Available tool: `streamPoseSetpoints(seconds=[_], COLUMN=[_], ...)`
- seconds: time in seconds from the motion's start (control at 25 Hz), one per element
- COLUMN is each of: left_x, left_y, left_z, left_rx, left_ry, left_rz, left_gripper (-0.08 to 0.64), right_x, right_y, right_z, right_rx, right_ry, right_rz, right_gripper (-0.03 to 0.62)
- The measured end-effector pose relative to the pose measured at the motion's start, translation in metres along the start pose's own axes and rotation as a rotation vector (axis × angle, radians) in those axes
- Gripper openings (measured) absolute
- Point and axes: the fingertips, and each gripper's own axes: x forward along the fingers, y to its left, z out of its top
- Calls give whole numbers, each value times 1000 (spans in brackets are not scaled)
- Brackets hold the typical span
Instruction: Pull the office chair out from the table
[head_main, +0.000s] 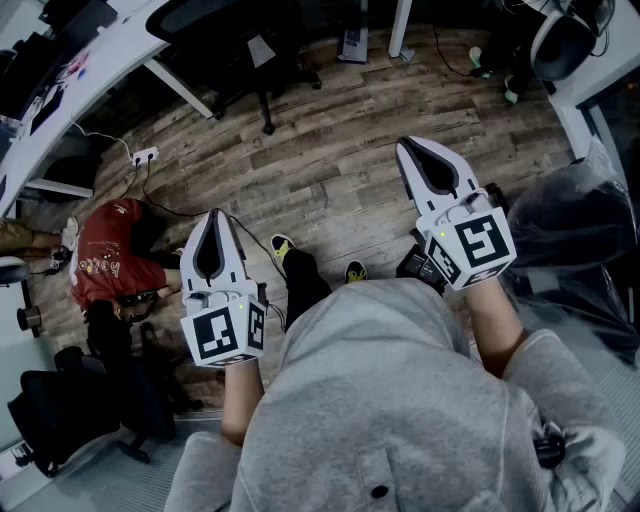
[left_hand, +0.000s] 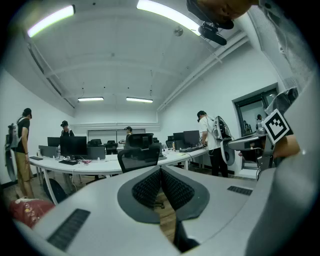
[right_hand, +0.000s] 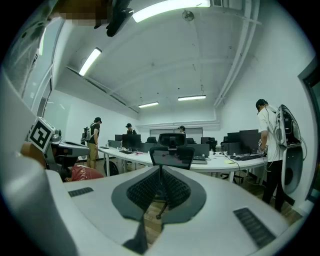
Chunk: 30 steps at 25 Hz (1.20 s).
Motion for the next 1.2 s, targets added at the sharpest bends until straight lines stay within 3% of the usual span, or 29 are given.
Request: streamPoseSetpoints(seconds=[0.8,1.2], left_x=[15,51], left_y=[-29,-2], left_z=[15,6], left_rx=[28,12], left_ry=[-15,6], left_rz=[-66,-61], left_gripper=[12,12], right_x=[-15,35], right_y=[-19,-12], right_z=[-4,-12], right_rx=[86,45], right_ry=[-23,13], right_rz=[-15,13], right_gripper=[35,35])
